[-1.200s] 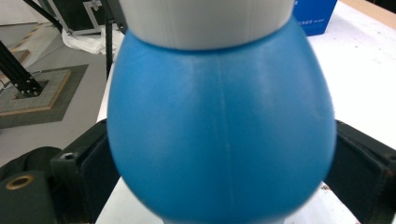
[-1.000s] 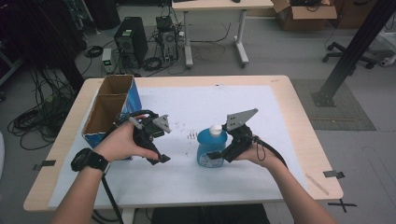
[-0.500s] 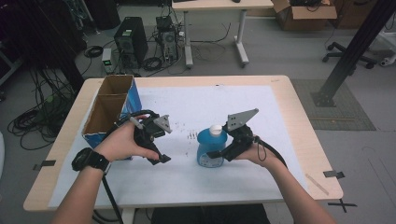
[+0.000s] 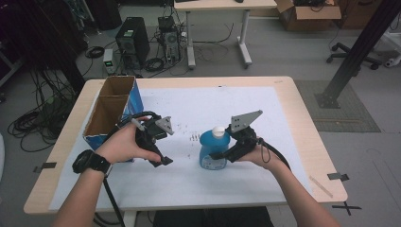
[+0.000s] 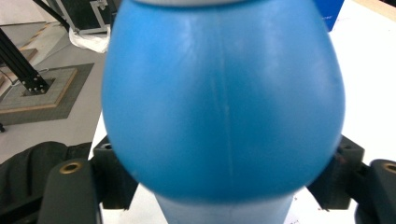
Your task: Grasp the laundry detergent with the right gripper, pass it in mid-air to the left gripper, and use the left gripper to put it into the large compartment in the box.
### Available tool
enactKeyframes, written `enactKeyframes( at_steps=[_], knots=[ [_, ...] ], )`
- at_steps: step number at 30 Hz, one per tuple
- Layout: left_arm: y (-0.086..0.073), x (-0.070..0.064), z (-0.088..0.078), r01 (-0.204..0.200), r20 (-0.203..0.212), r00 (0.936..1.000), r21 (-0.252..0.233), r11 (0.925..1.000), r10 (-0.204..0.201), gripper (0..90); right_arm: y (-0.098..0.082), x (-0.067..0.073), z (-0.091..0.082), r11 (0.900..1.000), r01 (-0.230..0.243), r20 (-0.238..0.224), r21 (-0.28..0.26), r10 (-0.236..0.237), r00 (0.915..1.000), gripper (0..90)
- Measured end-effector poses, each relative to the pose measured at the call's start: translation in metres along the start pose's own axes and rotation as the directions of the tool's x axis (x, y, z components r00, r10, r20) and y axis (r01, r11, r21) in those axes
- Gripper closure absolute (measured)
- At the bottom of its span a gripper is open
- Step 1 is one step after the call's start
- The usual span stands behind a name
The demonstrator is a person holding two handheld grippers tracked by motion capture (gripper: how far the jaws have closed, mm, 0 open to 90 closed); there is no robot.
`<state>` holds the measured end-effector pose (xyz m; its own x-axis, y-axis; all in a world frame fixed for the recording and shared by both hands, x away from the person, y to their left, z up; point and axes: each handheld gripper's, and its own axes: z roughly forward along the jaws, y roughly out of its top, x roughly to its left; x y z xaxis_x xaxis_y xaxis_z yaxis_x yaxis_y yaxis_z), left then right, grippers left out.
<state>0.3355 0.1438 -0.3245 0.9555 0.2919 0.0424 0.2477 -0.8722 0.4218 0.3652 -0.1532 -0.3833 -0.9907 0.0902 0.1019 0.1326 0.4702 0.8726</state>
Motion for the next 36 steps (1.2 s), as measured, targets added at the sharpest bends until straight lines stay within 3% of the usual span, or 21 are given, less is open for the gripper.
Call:
enactKeyframes(
  at_steps=[11,27,32,36],
  knots=[
    [0.0,0.0,0.0,0.0,0.0,1.0,-0.001,1.0,0.0,4.0,-0.002,0.001,0.002,1.0,0.02,-0.004,0.0,-0.02,0.9998,37.9],
    [0.003,-0.002,-0.008,0.0,-0.005,1.0,-0.006,1.0,0.0,4.0,-0.001,0.004,-0.001,0.998,0.055,0.036,0.007,-0.055,0.9978,41.3],
    [0.005,-0.001,-0.013,0.019,0.0,0.9998,-0.002,0.9998,-0.019,4.0,0.002,0.004,-0.001,0.998,0.058,0.029,0.027,-0.059,0.9978,41.6],
    [0.008,-0.001,-0.019,0.01,-0.003,0.9999,-0.002,1.0,-0.01,4.0,0.007,0.004,-0.004,0.998,0.061,0.026,0.032,-0.062,0.9978,41.7]
  ],
)
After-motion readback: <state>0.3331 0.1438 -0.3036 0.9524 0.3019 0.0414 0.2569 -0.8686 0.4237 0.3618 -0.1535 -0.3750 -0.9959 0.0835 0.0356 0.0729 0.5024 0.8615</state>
